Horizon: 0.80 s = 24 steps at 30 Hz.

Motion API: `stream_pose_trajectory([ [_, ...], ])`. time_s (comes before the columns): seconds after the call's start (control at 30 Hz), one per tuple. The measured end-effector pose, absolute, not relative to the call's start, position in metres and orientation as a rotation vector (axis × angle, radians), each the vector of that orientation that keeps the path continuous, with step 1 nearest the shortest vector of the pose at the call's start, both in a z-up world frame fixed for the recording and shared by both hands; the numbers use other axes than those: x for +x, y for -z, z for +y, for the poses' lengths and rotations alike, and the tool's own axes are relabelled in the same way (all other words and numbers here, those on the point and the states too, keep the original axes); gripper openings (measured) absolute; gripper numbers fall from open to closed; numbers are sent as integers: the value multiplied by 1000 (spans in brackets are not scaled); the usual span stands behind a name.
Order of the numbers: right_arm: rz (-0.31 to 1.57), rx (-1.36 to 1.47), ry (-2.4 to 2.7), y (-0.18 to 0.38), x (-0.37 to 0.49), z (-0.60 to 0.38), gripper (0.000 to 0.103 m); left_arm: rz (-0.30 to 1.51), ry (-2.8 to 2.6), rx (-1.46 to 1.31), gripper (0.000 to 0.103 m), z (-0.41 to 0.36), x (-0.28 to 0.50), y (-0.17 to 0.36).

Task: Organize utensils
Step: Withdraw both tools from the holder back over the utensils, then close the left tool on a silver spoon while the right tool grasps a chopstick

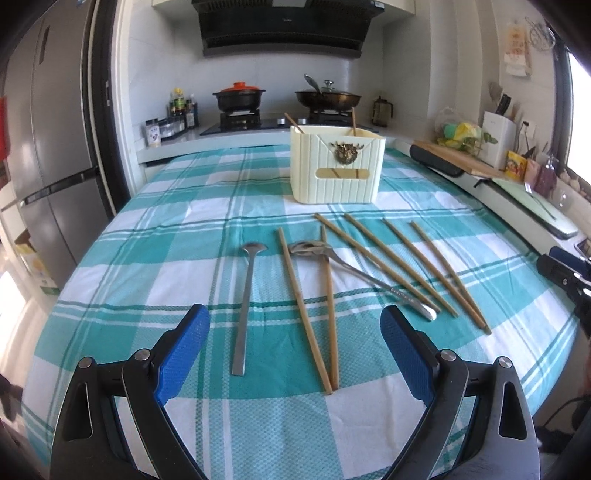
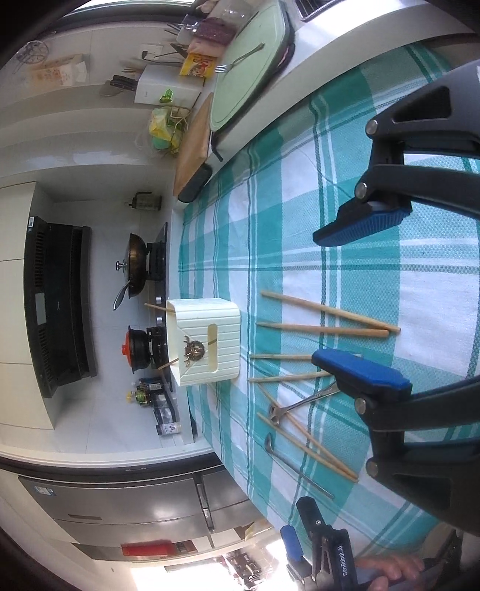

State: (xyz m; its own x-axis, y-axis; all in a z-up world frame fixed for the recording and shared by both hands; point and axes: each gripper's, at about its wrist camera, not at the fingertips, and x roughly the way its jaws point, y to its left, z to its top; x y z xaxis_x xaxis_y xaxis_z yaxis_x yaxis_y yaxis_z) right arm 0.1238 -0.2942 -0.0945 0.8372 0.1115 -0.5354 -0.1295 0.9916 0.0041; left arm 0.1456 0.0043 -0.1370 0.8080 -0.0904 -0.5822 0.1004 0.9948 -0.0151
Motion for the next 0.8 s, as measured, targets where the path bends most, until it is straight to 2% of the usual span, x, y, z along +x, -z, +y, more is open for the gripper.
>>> stream_pose_trajectory([
  [0.8, 617, -66, -86, 117, 131, -301, 59, 734, -4, -22, 94, 48, 164, 166],
])
